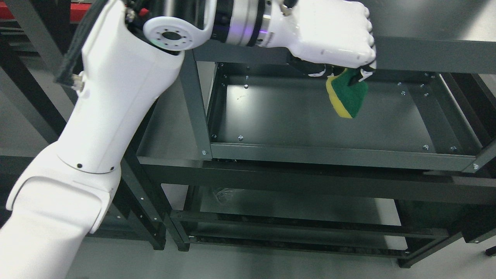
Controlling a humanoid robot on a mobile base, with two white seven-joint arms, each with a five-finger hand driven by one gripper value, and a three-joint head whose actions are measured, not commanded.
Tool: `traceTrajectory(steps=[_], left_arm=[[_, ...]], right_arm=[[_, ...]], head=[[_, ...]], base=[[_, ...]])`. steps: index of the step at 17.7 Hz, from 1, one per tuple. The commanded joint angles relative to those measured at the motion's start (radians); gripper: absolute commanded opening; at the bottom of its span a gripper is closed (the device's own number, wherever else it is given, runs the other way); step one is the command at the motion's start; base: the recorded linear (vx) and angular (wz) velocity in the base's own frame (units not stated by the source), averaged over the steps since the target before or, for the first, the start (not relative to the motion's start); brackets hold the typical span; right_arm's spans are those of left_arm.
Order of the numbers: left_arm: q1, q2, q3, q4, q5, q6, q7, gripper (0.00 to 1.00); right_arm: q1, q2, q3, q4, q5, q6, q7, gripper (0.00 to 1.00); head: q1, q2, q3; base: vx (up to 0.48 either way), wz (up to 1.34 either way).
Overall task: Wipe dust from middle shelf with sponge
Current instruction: 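Wipe the sponge across the middle shelf toward and away from the robot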
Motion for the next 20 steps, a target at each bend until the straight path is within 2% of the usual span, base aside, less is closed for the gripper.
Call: traceTrajectory(steps=[1, 4, 5, 6, 9, 11, 16, 17, 18, 20], left_arm=[[0.087, 0.388, 0.252, -0.116, 0.237, 0.0, -0.003, 0.0], [0.11, 0.535, 0.258, -0.119, 0.352, 0.0, -0.001, 0.0], [0.11, 0.556, 0.264, -0.119, 0.37, 0.0, -0.001, 0.0], [0.11, 0.563, 0.265, -0.119, 0.383, 0.0, -0.001, 0.0], [0.11, 0.521, 0.243, -0.119, 0.372, 0.0, 0.006, 0.0], [0.115, 0.383, 0.225, -0.108, 0.276, 0.0, 0.008, 0.0], [0.125, -0.066, 0.222, -0.033, 0.04, 0.0, -0.001, 0.0], [0.125, -0.108, 0.222, -0.001, 0.004, 0.0, -0.003, 0.0], [0.121, -0.108, 0.203, 0.026, -0.036, 0.0, 0.011, 0.0], [0.119, -0.108, 0.087, 0.044, -0.036, 0.0, 0.076, 0.0]], right_arm=[[0.0, -0.017, 0.0, -0.017, 0.0, 0.001, 0.001, 1.0], [0.0, -0.017, 0.0, -0.017, 0.0, 0.001, 0.001, 1.0], [0.0, -0.017, 0.001, -0.017, 0.0, 0.001, 0.001, 1.0], [0.0, -0.017, 0.0, -0.017, 0.0, 0.001, 0.001, 1.0], [0.0, -0.017, 0.0, -0.017, 0.0, 0.001, 0.001, 1.0], [0.0, -0.017, 0.001, -0.017, 0.0, 0.001, 0.001, 1.0], [0.0, -0.017, 0.0, -0.017, 0.0, 0.001, 0.001, 1.0], [0.0, -0.017, 0.0, -0.017, 0.0, 0.001, 0.001, 1.0], [0.0, -0.017, 0.0, -0.017, 0.0, 0.001, 0.001, 1.0], [0.0, -0.017, 0.0, -0.017, 0.0, 0.001, 0.001, 1.0]], head=[[0.0, 0.0, 0.0], [0.0, 0.0, 0.0], [0.0, 0.0, 0.0], [0.0, 0.0, 0.0], [0.0, 0.0, 0.0], [0.0, 0.0, 0.0], [0.0, 0.0, 0.0], [0.0, 0.0, 0.0], [0.0, 0.0, 0.0], [0.0, 0.0, 0.0]], base=[[0.0, 0.0], [0.0, 0.0], [0.0, 0.0], [0.0, 0.0], [0.0, 0.0], [0.0, 0.0], [0.0, 0.0], [0.0, 0.0], [0.0, 0.0], [0.0, 0.0]])
